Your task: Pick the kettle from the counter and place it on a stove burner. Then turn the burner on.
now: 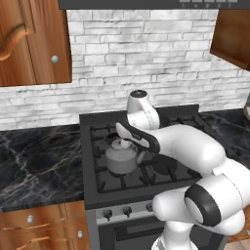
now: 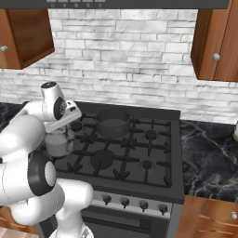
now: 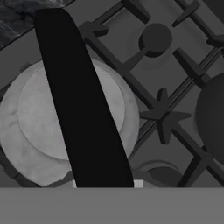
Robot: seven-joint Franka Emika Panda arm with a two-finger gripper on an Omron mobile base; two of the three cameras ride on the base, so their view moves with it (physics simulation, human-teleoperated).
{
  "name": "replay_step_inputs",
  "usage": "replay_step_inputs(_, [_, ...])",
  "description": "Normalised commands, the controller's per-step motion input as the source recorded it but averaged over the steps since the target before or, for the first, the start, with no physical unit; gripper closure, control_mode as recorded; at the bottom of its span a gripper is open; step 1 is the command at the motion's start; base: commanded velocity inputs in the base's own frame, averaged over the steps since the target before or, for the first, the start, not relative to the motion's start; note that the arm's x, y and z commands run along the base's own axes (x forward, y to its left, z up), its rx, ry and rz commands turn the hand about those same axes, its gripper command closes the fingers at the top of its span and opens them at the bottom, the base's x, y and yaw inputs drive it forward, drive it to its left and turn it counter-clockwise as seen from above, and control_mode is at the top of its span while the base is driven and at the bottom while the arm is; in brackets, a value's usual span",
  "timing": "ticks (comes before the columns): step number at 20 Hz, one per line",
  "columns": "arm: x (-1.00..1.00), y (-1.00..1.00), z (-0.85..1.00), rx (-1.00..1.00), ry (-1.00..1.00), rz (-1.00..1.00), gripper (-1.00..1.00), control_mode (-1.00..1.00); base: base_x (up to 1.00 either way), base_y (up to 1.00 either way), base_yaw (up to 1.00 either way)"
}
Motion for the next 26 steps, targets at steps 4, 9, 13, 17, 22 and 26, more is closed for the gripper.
replay_step_inputs(4, [-0.11,0.17,0.00,0.00,0.00,0.00,1.00,-1.00,0.00,0.00,0.00])
replay_step_inputs(9, [0.00,0.00,0.00,0.00,0.00,0.00,1.00,-1.00,0.00,0.00,0.00])
replay_step_inputs(13, [0.00,0.00,0.00,0.00,0.00,0.00,1.00,-1.00,0.00,0.00,0.00])
replay_step_inputs(17, [0.00,0.00,0.00,0.00,0.00,0.00,-1.00,-1.00,0.00,0.00,0.00])
replay_step_inputs(22, [0.00,0.00,0.00,0.00,0.00,0.00,-1.00,-1.00,0.00,0.00,0.00])
replay_step_inputs(26, [0.00,0.00,0.00,0.00,0.00,0.00,-1.00,-1.00,0.00,0.00,0.00])
